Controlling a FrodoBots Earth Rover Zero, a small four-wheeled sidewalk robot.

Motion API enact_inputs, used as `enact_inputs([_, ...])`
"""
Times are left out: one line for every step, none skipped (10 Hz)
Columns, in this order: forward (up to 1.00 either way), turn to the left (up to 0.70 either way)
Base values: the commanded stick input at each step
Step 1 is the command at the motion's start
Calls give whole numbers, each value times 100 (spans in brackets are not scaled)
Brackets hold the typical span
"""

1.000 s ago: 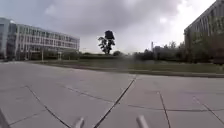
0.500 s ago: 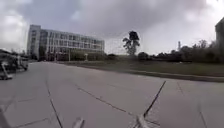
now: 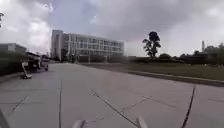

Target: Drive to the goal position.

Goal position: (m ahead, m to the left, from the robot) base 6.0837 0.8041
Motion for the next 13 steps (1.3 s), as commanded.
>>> enact_inputs([70,3])
enact_inputs([70,3])
enact_inputs([70,3])
enact_inputs([70,2])
enact_inputs([70,2])
enact_inputs([70,2])
enact_inputs([70,2])
enact_inputs([70,2])
enact_inputs([70,0])
enact_inputs([70,0])
enact_inputs([70,0])
enact_inputs([70,0])
enact_inputs([70,0])
